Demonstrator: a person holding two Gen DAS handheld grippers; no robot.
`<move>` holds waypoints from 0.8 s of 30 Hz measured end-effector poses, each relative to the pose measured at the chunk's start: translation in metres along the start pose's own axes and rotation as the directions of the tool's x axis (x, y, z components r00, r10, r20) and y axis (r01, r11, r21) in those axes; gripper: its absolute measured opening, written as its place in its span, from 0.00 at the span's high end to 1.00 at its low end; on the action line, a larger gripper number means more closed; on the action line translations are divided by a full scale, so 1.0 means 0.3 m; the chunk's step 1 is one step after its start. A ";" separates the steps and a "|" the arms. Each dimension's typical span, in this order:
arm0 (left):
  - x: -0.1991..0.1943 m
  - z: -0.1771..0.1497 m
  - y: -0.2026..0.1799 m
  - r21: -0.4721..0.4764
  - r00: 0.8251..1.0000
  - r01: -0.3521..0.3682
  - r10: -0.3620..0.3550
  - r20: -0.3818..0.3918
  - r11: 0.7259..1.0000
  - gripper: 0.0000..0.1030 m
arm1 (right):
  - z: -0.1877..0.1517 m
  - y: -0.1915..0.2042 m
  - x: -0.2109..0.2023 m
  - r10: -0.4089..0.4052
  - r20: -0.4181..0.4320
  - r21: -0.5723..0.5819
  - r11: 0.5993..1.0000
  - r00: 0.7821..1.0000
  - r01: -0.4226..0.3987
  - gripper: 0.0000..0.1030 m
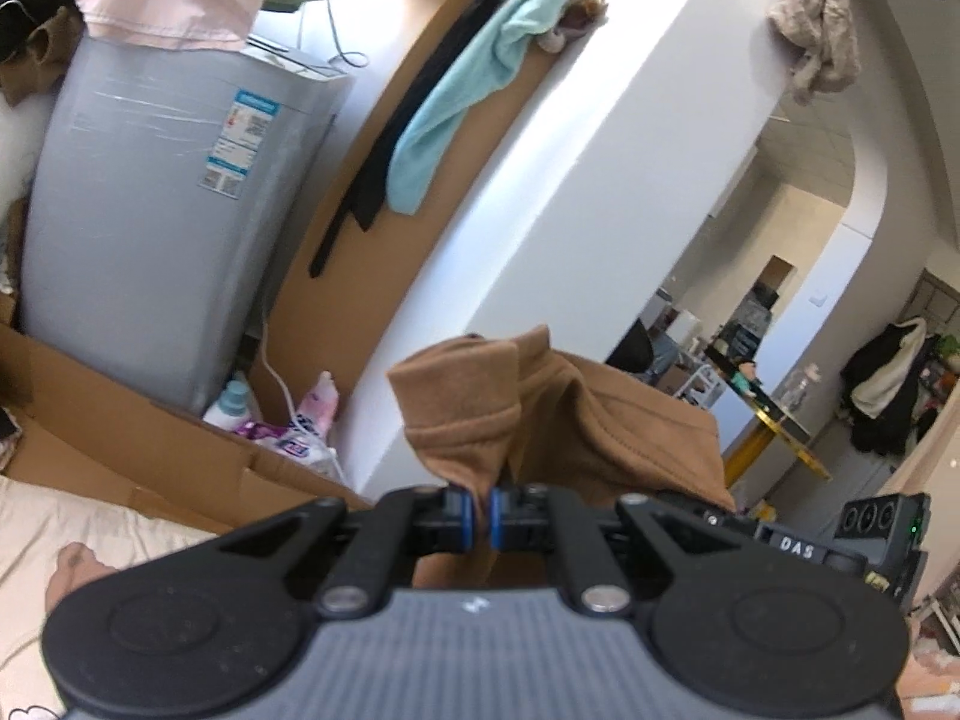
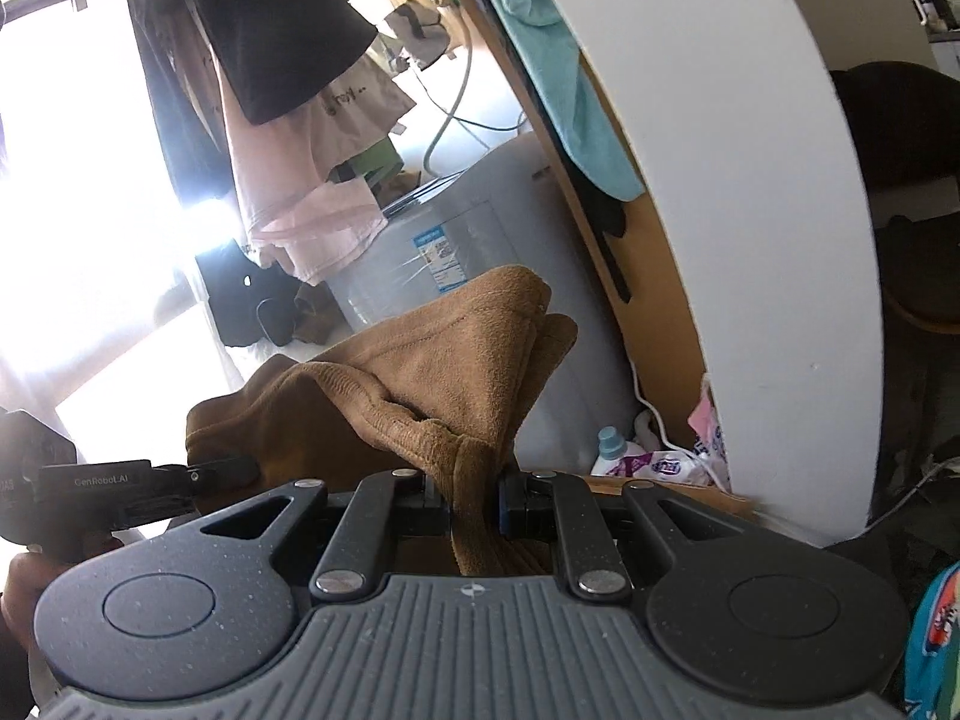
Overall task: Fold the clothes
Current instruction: 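Lift the folded brown shirt with both tools and carry it toward the shelf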
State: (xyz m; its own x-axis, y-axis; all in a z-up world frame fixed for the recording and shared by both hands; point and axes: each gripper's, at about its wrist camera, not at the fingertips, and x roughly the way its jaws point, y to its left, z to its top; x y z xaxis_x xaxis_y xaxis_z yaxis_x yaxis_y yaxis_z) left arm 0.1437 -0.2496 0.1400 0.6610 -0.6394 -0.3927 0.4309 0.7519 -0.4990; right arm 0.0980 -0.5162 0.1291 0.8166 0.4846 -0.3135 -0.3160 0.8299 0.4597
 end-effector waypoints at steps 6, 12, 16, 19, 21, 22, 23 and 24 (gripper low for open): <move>0.086 -0.062 -0.013 0.002 0.999 0.043 -0.043 -0.034 0.999 0.94 | -0.050 -0.073 -0.079 -0.028 -0.005 0.012 1.000 1.000 0.028 0.88; 0.174 -0.155 -0.010 -0.002 0.990 0.109 -0.108 -0.087 0.994 0.95 | -0.122 -0.176 -0.138 -0.092 -0.005 0.039 0.995 0.996 0.092 0.88; 0.239 -0.222 -0.008 -0.011 0.982 0.146 -0.146 -0.120 0.989 0.95 | -0.168 -0.240 -0.155 -0.140 -0.014 0.038 0.989 0.990 0.141 0.88; 0.296 -0.269 0.003 -0.027 0.976 0.169 -0.171 -0.137 0.985 0.95 | -0.209 -0.295 -0.169 -0.171 -0.017 0.036 0.985 0.985 0.171 0.88; 0.334 -0.297 0.012 -0.032 0.973 0.175 -0.178 -0.150 0.984 0.95 | -0.233 -0.331 -0.171 -0.193 -0.020 0.033 0.980 0.981 0.194 0.88; 0.354 -0.309 0.017 -0.032 0.972 0.177 -0.180 -0.154 0.984 0.95 | -0.246 -0.350 -0.171 -0.204 -0.021 0.034 0.978 0.979 0.205 0.88; 0.373 -0.322 0.023 -0.037 0.970 0.181 -0.185 -0.155 0.983 0.95 | -0.260 -0.370 -0.171 -0.215 -0.022 0.036 0.976 0.976 0.215 0.88; 0.391 -0.334 0.027 -0.042 0.969 0.187 -0.191 -0.158 0.982 0.95 | -0.274 -0.390 -0.171 -0.225 -0.023 0.039 0.973 0.974 0.226 0.88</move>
State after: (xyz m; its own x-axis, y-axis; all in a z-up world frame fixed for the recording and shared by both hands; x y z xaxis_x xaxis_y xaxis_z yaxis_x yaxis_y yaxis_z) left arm 0.1631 -0.3345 0.0124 0.4613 -0.7884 -0.4069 0.5206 0.6119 -0.5955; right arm 0.0534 -0.6156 0.0232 0.8556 0.2914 -0.4278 -0.1040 0.9064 0.4094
